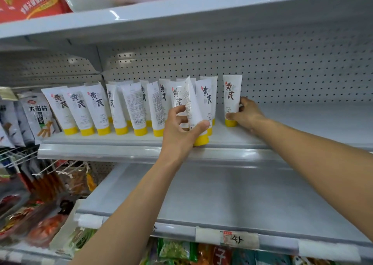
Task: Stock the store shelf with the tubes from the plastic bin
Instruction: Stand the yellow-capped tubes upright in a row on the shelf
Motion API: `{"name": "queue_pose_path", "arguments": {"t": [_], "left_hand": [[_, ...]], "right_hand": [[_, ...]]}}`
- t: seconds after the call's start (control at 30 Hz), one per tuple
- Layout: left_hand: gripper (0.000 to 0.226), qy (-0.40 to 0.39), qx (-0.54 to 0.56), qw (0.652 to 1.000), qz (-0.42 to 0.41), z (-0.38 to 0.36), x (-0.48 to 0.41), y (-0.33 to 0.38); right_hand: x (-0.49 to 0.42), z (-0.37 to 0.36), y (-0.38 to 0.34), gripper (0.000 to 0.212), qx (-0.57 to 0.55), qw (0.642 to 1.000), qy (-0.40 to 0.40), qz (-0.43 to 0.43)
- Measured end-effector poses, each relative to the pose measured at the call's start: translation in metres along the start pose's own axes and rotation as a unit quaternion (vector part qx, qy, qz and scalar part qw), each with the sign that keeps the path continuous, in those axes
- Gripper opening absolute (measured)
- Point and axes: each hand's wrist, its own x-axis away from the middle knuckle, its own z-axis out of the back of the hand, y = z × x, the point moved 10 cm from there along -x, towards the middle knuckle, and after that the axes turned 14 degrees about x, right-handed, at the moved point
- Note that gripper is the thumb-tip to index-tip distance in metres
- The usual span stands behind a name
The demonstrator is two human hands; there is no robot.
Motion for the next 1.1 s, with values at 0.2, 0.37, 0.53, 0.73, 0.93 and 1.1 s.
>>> {"name": "queue_pose_path", "arguments": {"t": [0.2,0.37,0.53,0.73,0.93,1.1], "left_hand": [[0.050,-0.021,0.008,1.000,0.000,-0.004,0.004,0.004],[0.050,-0.032,0.038,0.999,0.016,-0.011,0.010,0.005],[0.054,-0.048,0.065,0.995,0.055,-0.028,0.012,0.003],[0.046,-0.104,0.090,0.984,0.111,-0.045,0.021,0.002],[0.039,-0.090,-0.121,0.989,0.002,-0.031,0.010,0.020],[0.036,-0.084,-0.338,0.932,-0.100,-0.018,0.012,0.024]], "right_hand": [[0.017,0.018,0.006,0.067,0.053,0.998,0.017,-0.038],[0.049,0.038,-0.027,0.041,0.016,0.997,0.012,0.068],[0.107,-0.007,-0.062,0.034,-0.007,0.954,-0.259,0.152],[0.115,-0.001,-0.069,0.023,-0.029,0.962,-0.216,0.162],[0.098,0.011,-0.055,0.033,-0.006,0.987,-0.108,0.118],[0.081,0.017,-0.037,0.044,0.010,0.996,-0.042,0.076]]}}
